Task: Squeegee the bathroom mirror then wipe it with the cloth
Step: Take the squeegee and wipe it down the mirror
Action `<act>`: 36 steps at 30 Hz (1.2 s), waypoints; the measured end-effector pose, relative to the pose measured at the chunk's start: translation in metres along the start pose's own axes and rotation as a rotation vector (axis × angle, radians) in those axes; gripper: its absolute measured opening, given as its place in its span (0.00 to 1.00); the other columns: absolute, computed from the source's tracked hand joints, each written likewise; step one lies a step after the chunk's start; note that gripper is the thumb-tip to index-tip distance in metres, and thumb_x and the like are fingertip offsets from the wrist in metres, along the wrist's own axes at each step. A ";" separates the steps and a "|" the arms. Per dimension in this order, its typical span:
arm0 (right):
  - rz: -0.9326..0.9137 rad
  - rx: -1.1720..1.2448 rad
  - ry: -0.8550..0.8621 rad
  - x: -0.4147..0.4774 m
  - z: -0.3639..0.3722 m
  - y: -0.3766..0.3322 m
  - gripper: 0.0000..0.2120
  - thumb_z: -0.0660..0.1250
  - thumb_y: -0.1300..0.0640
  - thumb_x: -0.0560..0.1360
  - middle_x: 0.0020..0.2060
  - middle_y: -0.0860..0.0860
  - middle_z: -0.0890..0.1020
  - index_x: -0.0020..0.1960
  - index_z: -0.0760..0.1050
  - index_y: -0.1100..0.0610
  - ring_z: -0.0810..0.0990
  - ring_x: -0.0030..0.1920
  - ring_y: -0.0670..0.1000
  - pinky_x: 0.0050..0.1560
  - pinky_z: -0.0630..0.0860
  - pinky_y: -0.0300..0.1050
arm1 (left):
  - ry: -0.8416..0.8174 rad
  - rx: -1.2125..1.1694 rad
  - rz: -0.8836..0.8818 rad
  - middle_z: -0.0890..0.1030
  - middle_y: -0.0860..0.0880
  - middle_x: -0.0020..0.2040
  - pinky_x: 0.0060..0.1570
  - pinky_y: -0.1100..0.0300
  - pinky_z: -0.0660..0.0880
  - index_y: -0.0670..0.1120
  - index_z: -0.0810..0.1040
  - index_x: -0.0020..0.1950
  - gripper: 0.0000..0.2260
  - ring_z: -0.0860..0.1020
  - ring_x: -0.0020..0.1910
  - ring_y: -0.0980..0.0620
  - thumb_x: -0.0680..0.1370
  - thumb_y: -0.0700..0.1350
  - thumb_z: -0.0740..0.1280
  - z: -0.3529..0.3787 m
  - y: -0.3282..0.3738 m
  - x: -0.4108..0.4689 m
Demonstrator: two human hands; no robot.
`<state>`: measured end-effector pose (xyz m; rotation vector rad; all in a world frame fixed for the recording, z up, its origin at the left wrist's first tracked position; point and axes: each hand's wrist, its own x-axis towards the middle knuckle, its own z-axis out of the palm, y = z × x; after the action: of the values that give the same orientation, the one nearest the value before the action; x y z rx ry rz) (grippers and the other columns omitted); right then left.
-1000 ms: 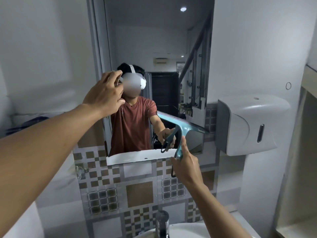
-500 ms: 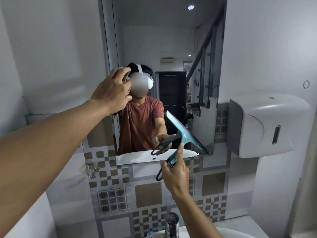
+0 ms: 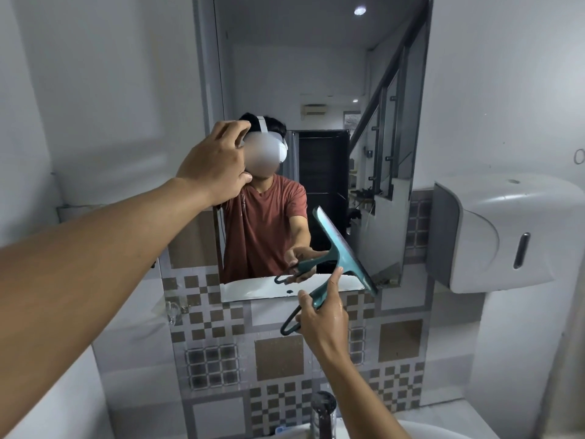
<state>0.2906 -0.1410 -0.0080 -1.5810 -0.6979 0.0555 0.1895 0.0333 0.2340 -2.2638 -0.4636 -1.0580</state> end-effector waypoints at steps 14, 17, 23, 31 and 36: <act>-0.009 0.175 0.018 -0.017 0.061 -0.012 0.43 0.64 0.51 0.82 0.37 0.49 0.80 0.79 0.32 0.43 0.79 0.37 0.46 0.40 0.81 0.38 | -0.040 -0.036 -0.026 0.64 0.48 0.76 0.57 0.43 0.78 0.43 0.67 0.76 0.34 0.63 0.74 0.46 0.74 0.50 0.74 0.000 -0.005 0.001; -0.040 0.091 -0.029 -0.026 0.063 -0.004 0.43 0.63 0.54 0.83 0.37 0.47 0.78 0.78 0.31 0.40 0.79 0.37 0.47 0.39 0.78 0.35 | -0.038 -0.008 -0.019 0.64 0.48 0.76 0.56 0.43 0.78 0.42 0.69 0.75 0.32 0.62 0.75 0.46 0.75 0.51 0.74 0.001 -0.005 0.001; -0.118 -0.073 -0.206 -0.052 0.088 0.004 0.46 0.63 0.60 0.82 0.49 0.46 0.76 0.77 0.28 0.37 0.81 0.46 0.46 0.49 0.80 0.38 | -0.034 -0.031 -0.033 0.65 0.47 0.76 0.56 0.44 0.78 0.46 0.64 0.79 0.36 0.66 0.73 0.45 0.74 0.52 0.74 0.009 -0.010 0.002; -0.144 -0.264 -0.213 -0.054 0.094 0.012 0.48 0.64 0.55 0.82 0.52 0.50 0.78 0.75 0.24 0.37 0.79 0.48 0.46 0.54 0.80 0.45 | -0.026 -0.080 -0.052 0.64 0.49 0.76 0.56 0.45 0.78 0.51 0.63 0.78 0.37 0.69 0.71 0.45 0.73 0.55 0.72 0.017 -0.014 0.005; -0.168 -0.420 -0.251 -0.054 0.090 0.029 0.50 0.64 0.53 0.82 0.53 0.51 0.80 0.71 0.19 0.35 0.79 0.47 0.47 0.52 0.80 0.44 | -0.031 -0.099 -0.064 0.63 0.49 0.77 0.57 0.44 0.78 0.51 0.62 0.79 0.37 0.69 0.72 0.44 0.73 0.53 0.74 0.019 -0.013 0.003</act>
<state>0.2198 -0.0851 -0.0678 -1.9284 -1.0901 -0.0195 0.1955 0.0559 0.2318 -2.3693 -0.5097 -1.1021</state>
